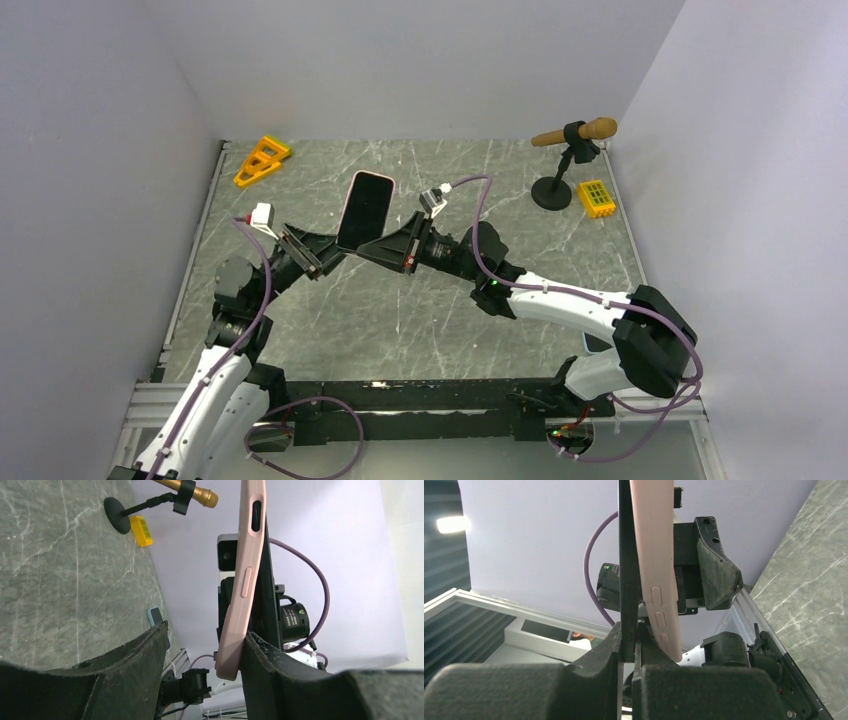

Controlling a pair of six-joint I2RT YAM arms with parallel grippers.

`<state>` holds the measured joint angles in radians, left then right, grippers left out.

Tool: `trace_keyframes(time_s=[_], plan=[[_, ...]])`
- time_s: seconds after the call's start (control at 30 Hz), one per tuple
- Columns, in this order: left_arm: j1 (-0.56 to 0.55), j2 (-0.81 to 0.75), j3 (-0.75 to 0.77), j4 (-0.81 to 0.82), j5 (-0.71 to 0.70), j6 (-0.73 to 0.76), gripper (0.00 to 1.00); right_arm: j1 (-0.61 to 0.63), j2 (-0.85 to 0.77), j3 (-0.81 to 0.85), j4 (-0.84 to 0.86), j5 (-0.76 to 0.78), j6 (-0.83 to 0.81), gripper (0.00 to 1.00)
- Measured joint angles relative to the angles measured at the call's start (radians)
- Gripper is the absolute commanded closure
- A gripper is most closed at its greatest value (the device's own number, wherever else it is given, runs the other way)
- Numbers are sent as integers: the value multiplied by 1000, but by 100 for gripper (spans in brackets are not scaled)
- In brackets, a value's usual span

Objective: Take the phone out of the phone case
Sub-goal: Remove the phone case from the phone.

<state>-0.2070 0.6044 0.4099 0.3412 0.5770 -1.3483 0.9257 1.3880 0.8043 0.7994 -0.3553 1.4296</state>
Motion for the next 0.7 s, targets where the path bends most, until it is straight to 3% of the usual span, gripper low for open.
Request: trace_keyframes(time_s=[0.17,0.37,0.47,0.57,0.7], plan=[[0,-12,0,10,-43,-7,54,1,0,-1,0,5,-2,100],[-3,-3,0,45,-50,-9,79,1,0,-1,0,6,-2,100],[-6,14,0,84,-44,-11,86,0,2,-1,0,12,-2,100],[-8,24,-3,120,-44,-16,100,-2,6,0,5,16,-1,100],[-15,29,-5,100,-60,-14,100,-1,14,0,10,19,-2,100]])
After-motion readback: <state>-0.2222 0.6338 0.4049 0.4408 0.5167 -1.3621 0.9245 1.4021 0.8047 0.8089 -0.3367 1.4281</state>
